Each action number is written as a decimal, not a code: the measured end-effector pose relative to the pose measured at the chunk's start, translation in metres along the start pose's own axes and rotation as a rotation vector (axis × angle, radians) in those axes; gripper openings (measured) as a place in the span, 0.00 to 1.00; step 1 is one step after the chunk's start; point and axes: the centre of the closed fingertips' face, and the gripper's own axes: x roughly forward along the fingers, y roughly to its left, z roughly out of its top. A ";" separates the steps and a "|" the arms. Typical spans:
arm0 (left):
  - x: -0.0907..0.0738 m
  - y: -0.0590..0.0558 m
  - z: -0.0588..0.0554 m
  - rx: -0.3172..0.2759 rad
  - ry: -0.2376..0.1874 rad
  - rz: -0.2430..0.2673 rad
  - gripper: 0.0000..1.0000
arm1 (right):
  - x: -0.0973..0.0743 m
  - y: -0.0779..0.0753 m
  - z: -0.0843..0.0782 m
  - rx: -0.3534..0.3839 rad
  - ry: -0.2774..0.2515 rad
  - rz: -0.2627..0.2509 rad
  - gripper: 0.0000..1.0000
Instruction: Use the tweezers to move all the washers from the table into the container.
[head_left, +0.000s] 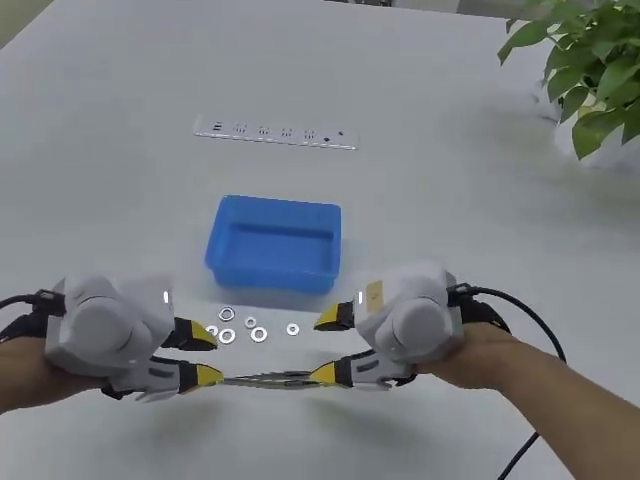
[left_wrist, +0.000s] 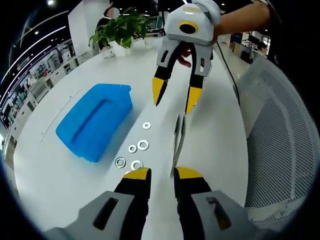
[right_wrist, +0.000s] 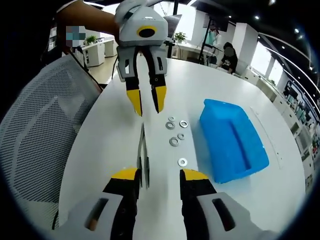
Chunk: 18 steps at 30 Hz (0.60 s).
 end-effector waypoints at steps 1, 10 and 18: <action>0.000 0.000 0.000 0.003 0.000 -0.003 0.23 | 0.002 0.002 0.000 -0.006 0.004 0.008 0.33; 0.006 -0.005 -0.007 0.049 0.035 -0.038 0.20 | 0.015 0.012 -0.003 -0.040 0.035 0.059 0.27; 0.013 -0.012 -0.013 0.097 0.069 -0.080 0.18 | 0.023 0.019 -0.003 -0.068 0.063 0.090 0.20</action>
